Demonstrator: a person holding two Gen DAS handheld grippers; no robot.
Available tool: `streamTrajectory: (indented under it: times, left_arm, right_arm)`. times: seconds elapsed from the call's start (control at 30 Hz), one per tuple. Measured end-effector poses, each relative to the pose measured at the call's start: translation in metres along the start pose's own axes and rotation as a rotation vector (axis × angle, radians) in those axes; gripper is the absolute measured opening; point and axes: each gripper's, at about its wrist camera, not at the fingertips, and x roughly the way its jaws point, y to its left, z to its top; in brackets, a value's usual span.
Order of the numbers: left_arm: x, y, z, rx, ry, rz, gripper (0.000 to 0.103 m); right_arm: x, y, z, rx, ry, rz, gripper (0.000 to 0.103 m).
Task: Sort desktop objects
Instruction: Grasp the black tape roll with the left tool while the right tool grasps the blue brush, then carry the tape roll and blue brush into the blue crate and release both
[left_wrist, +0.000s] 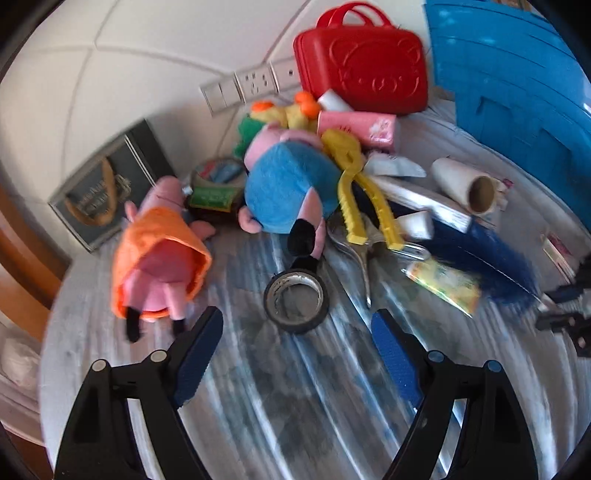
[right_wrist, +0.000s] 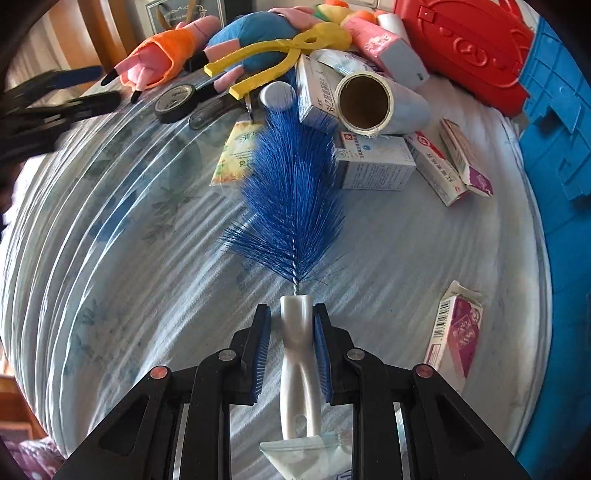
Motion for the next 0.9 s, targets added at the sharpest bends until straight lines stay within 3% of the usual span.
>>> streamTrajectory:
  times: [0.07,0.23,0.33,0.43,0.57,0.6,0.9]
  left_arm:
    - [0.024,0.006,0.006,-0.023,0.004,-0.054,0.083]
    - [0.064,0.009,0.009,-0.023,0.059,-0.051,0.081]
    - [0.074,0.011,0.006,-0.027,0.073,-0.056,0.068]
    - [0.077,0.017,0.001,-0.074,0.073,-0.107,0.055]
    - [0.070,0.012,-0.003,-0.061,0.064,-0.081,0.055]
    - [0.065,0.011,-0.005,-0.059,0.058,-0.076,0.055]
    - [-0.001,0.013,-0.019,-0.040,-0.014,-0.074,0.055]
  right_arm:
    - [-0.001,-0.001,-0.002,0.008,-0.011,0.000,0.023]
    - [-0.003,-0.003,-0.005,0.031,-0.016,0.000,0.024]
    - [-0.004,-0.004,-0.006,0.026,-0.020,0.001,0.024]
    - [-0.006,-0.005,-0.009,0.019,-0.028,-0.004,0.024]
    - [-0.007,-0.005,-0.012,0.028,-0.040,-0.019,0.023]
    - [-0.007,-0.008,-0.012,0.028,-0.039,-0.019,0.018]
    - [-0.024,0.007,-0.017,0.104,-0.085,0.099,0.016]
